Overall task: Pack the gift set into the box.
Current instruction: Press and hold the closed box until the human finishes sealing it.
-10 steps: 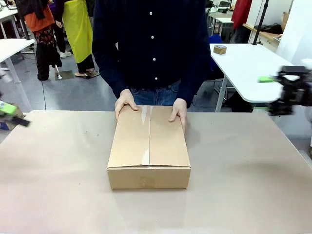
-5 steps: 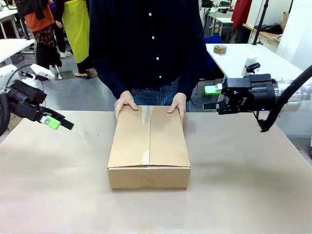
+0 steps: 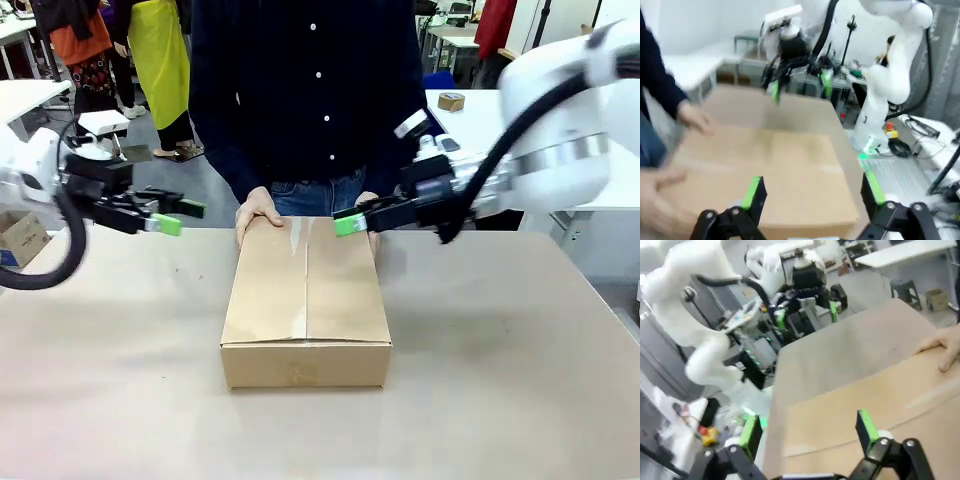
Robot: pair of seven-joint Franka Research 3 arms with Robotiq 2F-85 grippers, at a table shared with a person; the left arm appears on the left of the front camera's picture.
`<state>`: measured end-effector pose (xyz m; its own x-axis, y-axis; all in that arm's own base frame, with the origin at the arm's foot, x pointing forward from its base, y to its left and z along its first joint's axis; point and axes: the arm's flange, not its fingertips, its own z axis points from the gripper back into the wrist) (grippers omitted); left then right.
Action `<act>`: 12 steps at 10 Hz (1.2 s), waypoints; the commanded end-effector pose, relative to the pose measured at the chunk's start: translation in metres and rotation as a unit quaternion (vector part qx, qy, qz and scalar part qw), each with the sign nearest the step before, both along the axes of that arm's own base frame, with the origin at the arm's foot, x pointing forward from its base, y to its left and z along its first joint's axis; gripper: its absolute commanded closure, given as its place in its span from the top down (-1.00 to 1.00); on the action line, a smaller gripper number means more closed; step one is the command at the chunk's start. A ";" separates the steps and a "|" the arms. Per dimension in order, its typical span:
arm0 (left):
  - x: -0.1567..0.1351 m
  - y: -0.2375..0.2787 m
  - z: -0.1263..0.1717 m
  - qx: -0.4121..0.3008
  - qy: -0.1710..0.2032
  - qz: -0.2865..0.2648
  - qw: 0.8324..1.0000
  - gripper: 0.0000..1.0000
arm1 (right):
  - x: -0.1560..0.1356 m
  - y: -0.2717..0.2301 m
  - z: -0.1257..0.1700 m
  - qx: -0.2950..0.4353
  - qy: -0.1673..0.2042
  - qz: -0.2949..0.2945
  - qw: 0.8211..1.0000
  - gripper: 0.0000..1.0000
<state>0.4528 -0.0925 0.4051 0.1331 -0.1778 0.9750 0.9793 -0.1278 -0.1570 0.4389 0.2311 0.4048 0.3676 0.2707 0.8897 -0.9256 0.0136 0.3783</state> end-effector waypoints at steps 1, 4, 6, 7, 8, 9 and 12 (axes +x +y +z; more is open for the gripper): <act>-0.003 -0.014 -0.033 -0.060 -0.121 -0.079 0.988 1.00 | 0.031 0.009 -0.035 0.035 -0.084 0.015 0.996 1.00; -0.003 -0.028 -0.031 -0.039 -0.106 -0.052 0.992 1.00 | 0.017 0.009 -0.020 0.005 -0.052 0.011 0.999 1.00; 0.006 -0.054 -0.054 -0.011 -0.118 -0.005 0.993 1.00 | 0.049 0.005 -0.060 0.008 -0.118 0.020 0.993 1.00; 0.010 -0.065 -0.064 -0.015 -0.103 0.004 0.995 1.00 | 0.055 -0.004 -0.082 0.012 -0.189 0.011 0.982 1.00; 0.014 -0.073 -0.072 -0.017 -0.097 0.022 0.995 1.00 | 0.052 -0.013 -0.099 0.021 -0.244 0.000 0.970 1.00; 0.018 -0.078 -0.074 -0.022 -0.112 0.046 0.992 1.00 | 0.046 -0.017 -0.108 0.028 -0.275 0.002 0.961 1.00; 0.027 -0.088 -0.085 -0.008 -0.144 0.058 0.988 1.00 | 0.042 -0.018 -0.124 0.048 -0.254 -0.010 0.966 1.00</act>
